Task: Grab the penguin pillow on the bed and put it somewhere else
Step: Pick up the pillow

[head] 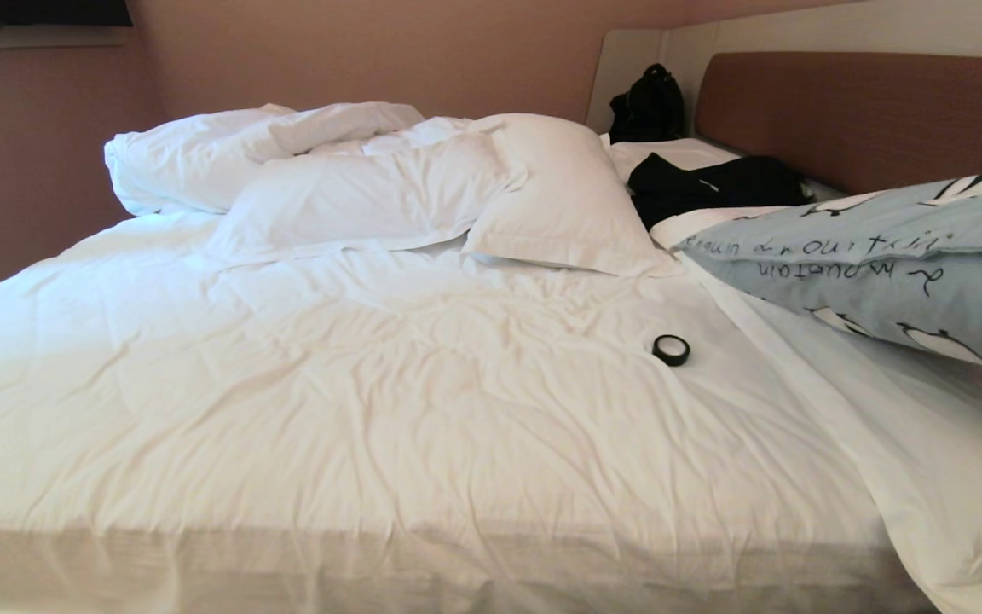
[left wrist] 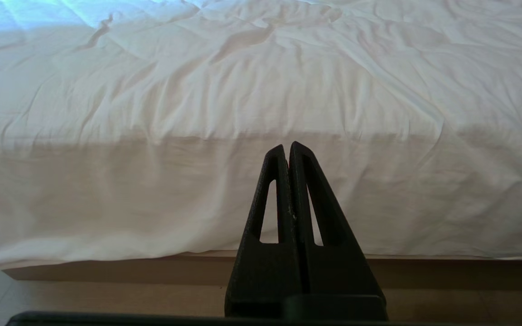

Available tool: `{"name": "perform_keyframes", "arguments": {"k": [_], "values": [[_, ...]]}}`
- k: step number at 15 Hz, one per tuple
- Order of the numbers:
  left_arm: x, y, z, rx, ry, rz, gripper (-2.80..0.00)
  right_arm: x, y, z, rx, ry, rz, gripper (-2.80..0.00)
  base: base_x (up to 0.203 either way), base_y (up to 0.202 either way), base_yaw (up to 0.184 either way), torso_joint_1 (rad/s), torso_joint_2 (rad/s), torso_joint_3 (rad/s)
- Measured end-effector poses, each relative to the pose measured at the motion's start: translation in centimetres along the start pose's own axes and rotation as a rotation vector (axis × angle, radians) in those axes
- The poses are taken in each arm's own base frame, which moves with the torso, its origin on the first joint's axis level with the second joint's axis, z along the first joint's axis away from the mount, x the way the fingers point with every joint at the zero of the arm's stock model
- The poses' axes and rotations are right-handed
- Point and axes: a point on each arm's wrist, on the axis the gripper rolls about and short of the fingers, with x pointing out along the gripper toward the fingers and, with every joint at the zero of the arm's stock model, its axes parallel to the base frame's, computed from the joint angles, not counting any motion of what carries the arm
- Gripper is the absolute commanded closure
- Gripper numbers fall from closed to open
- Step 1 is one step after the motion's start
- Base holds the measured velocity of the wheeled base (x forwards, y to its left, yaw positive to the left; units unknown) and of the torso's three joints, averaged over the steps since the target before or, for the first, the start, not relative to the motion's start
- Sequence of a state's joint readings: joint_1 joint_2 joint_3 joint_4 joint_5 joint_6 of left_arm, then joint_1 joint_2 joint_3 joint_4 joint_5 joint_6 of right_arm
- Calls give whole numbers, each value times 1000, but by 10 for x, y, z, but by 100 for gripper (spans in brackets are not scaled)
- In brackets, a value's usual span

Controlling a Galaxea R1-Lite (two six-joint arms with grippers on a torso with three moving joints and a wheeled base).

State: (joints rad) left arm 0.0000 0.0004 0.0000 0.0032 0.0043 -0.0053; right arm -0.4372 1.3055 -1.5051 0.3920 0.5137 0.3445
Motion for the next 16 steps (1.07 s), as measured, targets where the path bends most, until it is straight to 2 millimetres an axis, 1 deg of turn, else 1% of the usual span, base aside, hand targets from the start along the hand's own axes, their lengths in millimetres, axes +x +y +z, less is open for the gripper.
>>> {"name": "perform_keyframes", "arguments": {"k": [5,9,12,16], "values": [[0,0,0,0,0,-1,0,-48,27,-10,-54,-60,108,0,0,0,0,0,0,0],[0,0,0,0,0,-1,0,-74,41,-18,-89,-90,175,0,0,0,0,0,0,0],[0,0,0,0,0,-1,0,-85,46,-23,-106,-110,194,0,0,0,0,0,0,0],[0,0,0,0,0,-1,0,-89,47,-27,-123,-147,205,0,0,0,0,0,0,0]]}}
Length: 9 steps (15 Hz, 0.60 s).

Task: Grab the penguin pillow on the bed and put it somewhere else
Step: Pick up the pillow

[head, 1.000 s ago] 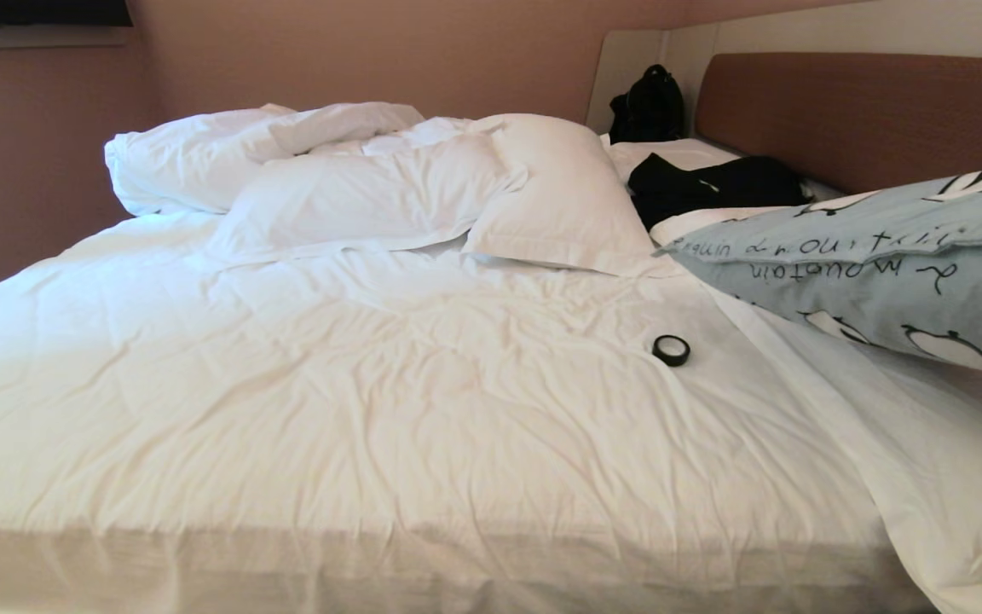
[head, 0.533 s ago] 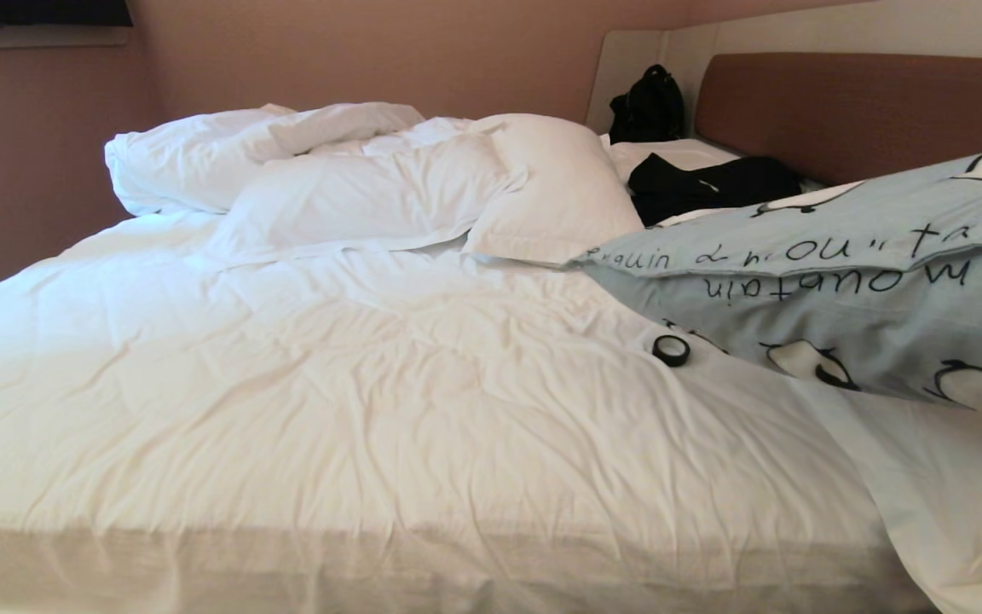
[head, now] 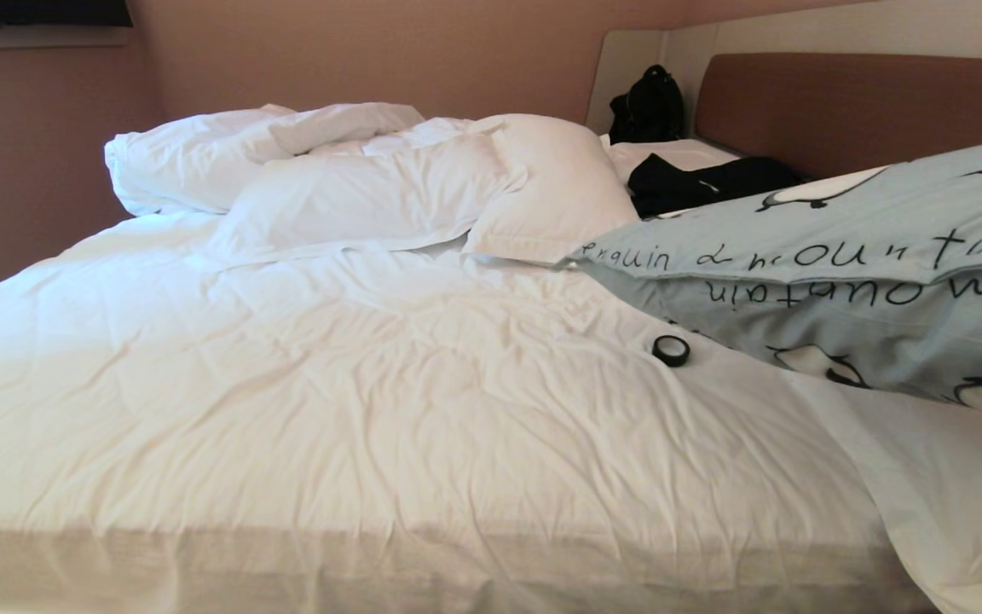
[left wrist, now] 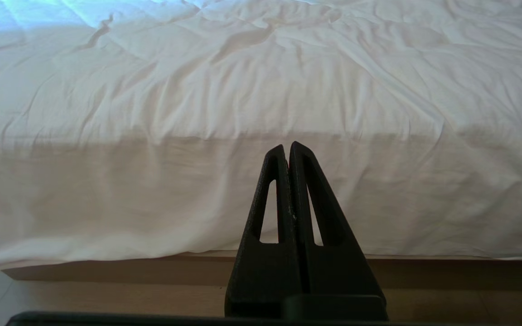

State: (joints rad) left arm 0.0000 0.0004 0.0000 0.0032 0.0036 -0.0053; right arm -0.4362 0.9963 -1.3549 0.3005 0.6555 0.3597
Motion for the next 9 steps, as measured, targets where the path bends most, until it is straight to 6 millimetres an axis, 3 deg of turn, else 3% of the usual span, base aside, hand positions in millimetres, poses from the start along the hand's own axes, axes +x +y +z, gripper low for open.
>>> {"name": "perform_keyframes", "arguments": {"k": [9], "values": [[0,0,0,0,0,-1,0,-4,4,2,-2,-119,49,0,0,0,0,0,0,0]]}}
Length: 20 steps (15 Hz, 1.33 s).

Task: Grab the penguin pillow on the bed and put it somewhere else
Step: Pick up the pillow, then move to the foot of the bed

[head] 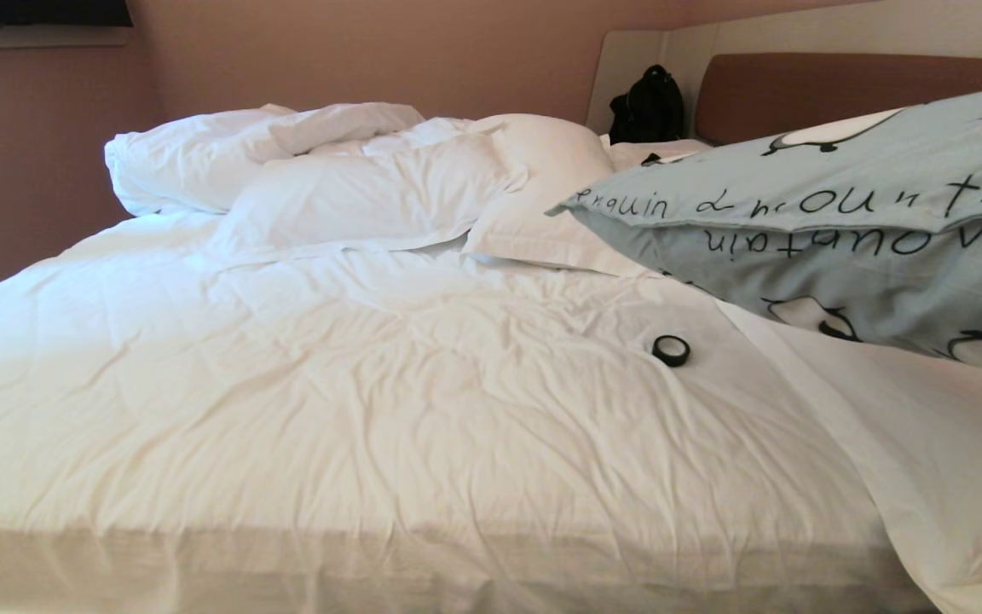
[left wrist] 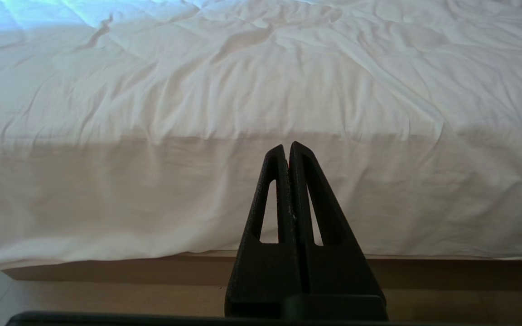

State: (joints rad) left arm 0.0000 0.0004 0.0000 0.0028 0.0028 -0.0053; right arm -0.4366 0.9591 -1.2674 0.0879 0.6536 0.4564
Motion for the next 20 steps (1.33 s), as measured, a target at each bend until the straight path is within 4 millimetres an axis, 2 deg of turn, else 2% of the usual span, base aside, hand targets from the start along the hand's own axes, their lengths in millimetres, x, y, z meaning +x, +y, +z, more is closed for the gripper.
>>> {"name": "perform_keyframes", "arguments": {"k": [20], "values": [[0,0,0,0,0,0,0,-3,2,-1,-15,-16,11,0,0,0,0,0,0,0]]}}
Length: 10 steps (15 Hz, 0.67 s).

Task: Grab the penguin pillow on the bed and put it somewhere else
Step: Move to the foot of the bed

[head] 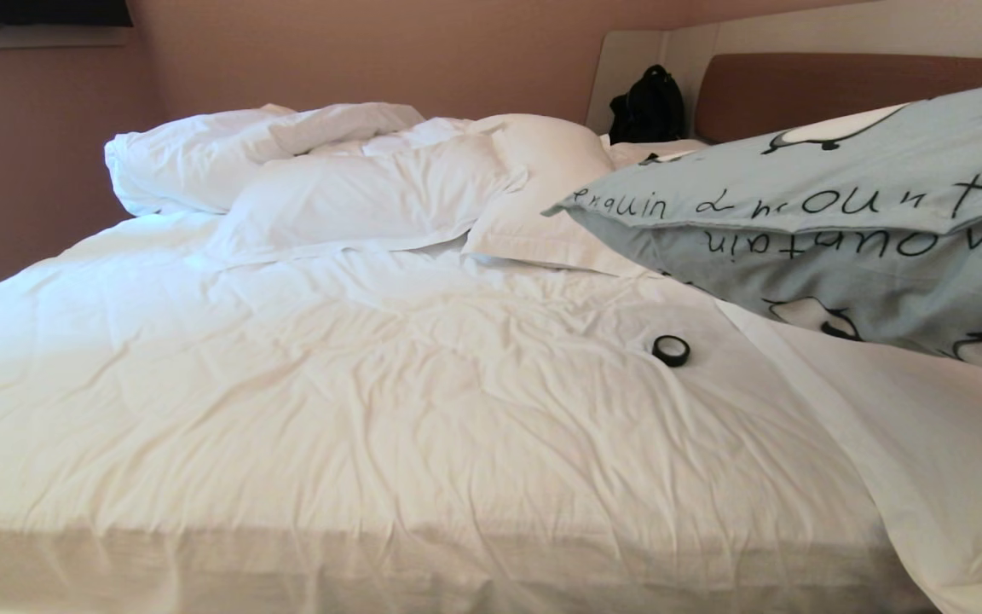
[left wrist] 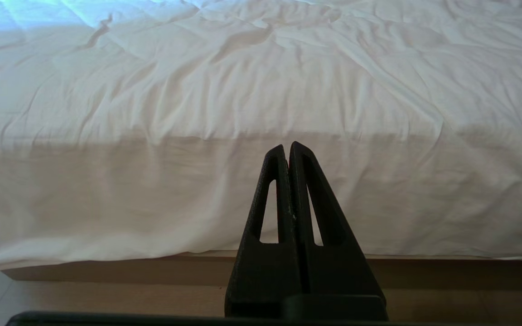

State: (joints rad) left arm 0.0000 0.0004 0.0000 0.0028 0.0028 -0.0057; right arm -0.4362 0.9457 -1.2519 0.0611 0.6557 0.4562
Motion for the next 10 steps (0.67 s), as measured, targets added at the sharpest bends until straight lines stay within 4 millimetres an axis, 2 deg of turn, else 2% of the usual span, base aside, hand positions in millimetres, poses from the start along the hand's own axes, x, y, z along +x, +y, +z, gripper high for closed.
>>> {"name": "perform_keyframes", "arguments": {"k": [6,10], "values": [[0,0,0,-1,-1,1,0,0,0,0,0,0,0,0,1,11,0,1,0,0],[0,0,0,-1,-1,0,0,0,-1,0,1,2,0,0,1,174,-1,0,3,3]]}}
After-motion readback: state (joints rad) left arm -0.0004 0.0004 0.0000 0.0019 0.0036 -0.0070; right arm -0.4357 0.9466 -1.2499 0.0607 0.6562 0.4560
